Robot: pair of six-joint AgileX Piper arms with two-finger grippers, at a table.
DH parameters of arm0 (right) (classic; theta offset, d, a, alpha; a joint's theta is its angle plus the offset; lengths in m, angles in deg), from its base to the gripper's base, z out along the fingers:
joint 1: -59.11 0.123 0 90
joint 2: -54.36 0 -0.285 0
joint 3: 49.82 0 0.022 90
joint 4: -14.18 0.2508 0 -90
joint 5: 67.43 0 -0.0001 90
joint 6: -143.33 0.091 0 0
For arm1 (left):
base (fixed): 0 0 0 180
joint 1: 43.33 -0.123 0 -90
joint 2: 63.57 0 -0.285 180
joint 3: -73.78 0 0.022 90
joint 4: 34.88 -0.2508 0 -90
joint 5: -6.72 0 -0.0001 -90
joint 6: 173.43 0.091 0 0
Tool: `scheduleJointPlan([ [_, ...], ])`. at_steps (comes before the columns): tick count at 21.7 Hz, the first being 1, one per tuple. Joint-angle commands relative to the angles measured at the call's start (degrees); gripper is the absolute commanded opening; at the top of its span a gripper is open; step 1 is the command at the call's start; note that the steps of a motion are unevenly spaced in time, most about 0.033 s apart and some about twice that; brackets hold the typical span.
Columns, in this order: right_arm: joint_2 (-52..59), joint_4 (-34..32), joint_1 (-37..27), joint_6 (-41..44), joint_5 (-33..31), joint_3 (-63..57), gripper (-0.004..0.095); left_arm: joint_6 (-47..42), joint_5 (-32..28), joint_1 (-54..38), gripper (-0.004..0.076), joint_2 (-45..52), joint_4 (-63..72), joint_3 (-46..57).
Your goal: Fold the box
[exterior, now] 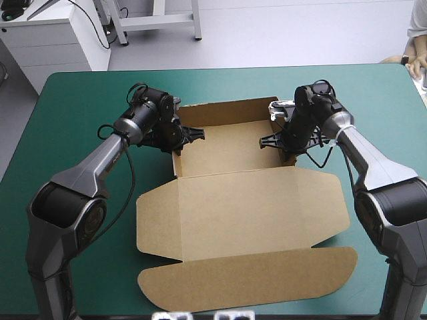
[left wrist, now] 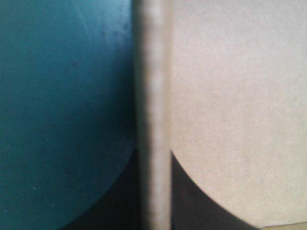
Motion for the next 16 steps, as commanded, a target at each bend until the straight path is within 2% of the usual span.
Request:
scheduleJointPlan([
  [1,2.8,-3.6,-1.2,-0.3,0.2,1.6,-0.0014,1.4,1.2,-0.2,-0.0008,2.5,-3.6,-1.0],
  [9,2.8,-3.6,-1.2,-0.6,0.2,1.6,-0.0014,1.4,1.0,-0.2,-0.0008,2.5,-3.2,-1.0],
  [13,2.8,-3.5,-1.2,-0.2,0.6,1.6,-0.0011,1.9,3.1,-0.2,-0.0008,2.5,-2.9,-1.0],
  [14,2.8,-3.4,-1.2,-0.2,0.5,1.6,-0.0004,1.9,3.2,-0.2,-0.0008,2.5,-3.3,-1.0],
  [16,2.8,-3.4,-1.2,-0.2,-0.1,1.6,0.0091,4.7,3.6,-0.2,-0.0008,2.4,-3.7,-1.0],
])
